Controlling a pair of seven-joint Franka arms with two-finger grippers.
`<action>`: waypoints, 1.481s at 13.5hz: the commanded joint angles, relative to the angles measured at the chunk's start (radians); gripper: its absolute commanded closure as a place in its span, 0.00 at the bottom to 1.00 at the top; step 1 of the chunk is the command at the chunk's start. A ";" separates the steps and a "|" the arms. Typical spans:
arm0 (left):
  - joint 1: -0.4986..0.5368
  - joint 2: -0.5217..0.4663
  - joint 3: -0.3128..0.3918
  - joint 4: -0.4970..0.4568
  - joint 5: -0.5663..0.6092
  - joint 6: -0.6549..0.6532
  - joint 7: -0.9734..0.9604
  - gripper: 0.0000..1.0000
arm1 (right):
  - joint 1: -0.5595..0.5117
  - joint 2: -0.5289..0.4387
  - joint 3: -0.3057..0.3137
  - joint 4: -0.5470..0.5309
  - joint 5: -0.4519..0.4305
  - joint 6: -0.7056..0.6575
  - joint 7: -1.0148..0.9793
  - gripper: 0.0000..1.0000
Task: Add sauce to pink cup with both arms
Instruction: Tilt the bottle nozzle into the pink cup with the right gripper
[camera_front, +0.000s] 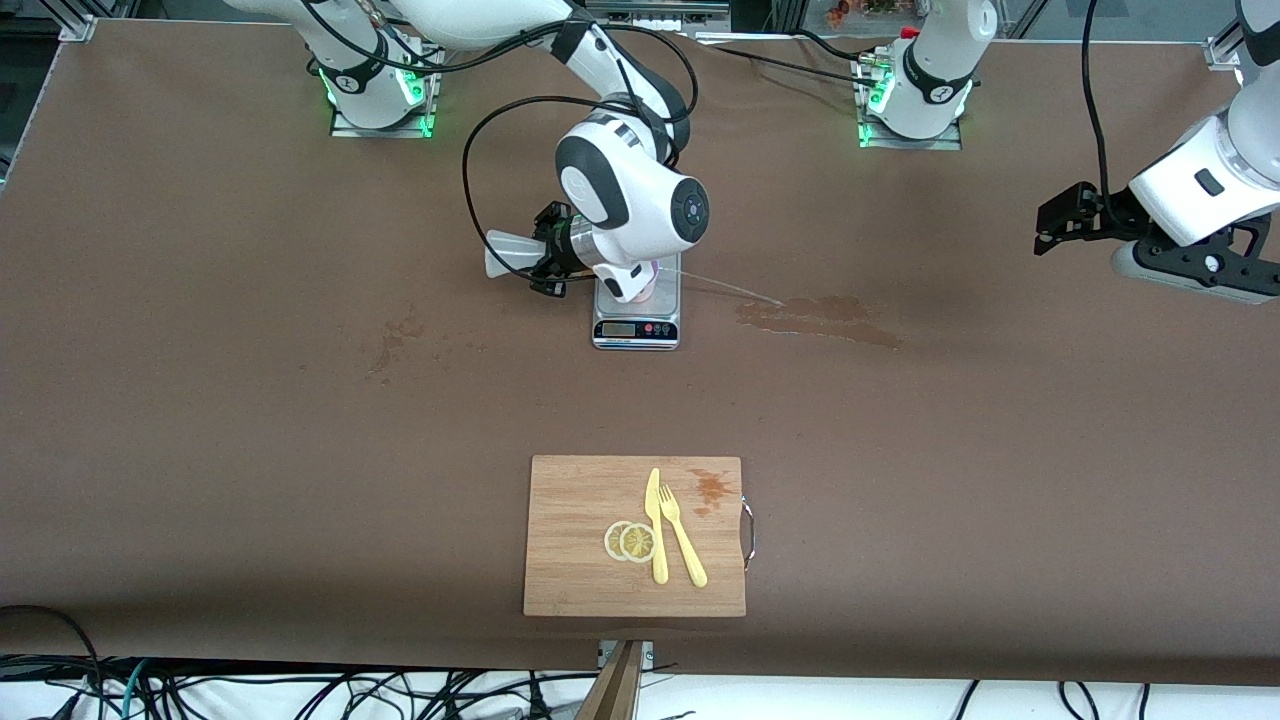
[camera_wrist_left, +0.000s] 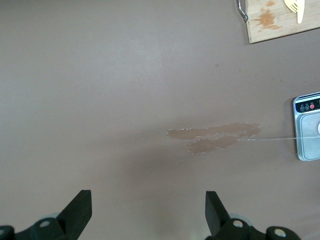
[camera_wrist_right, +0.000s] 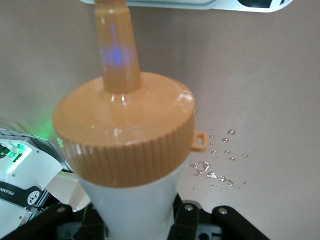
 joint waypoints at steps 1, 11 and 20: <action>0.004 0.003 0.001 0.010 0.020 -0.013 0.004 0.00 | 0.007 0.018 -0.001 0.046 -0.018 -0.034 0.006 0.82; 0.007 0.001 -0.001 0.005 0.019 -0.019 0.001 0.00 | -0.035 -0.002 -0.004 0.044 0.031 -0.034 0.009 0.65; 0.004 0.003 -0.004 0.008 0.016 -0.019 -0.004 0.00 | -0.281 -0.282 -0.012 -0.152 0.386 0.174 -0.090 0.61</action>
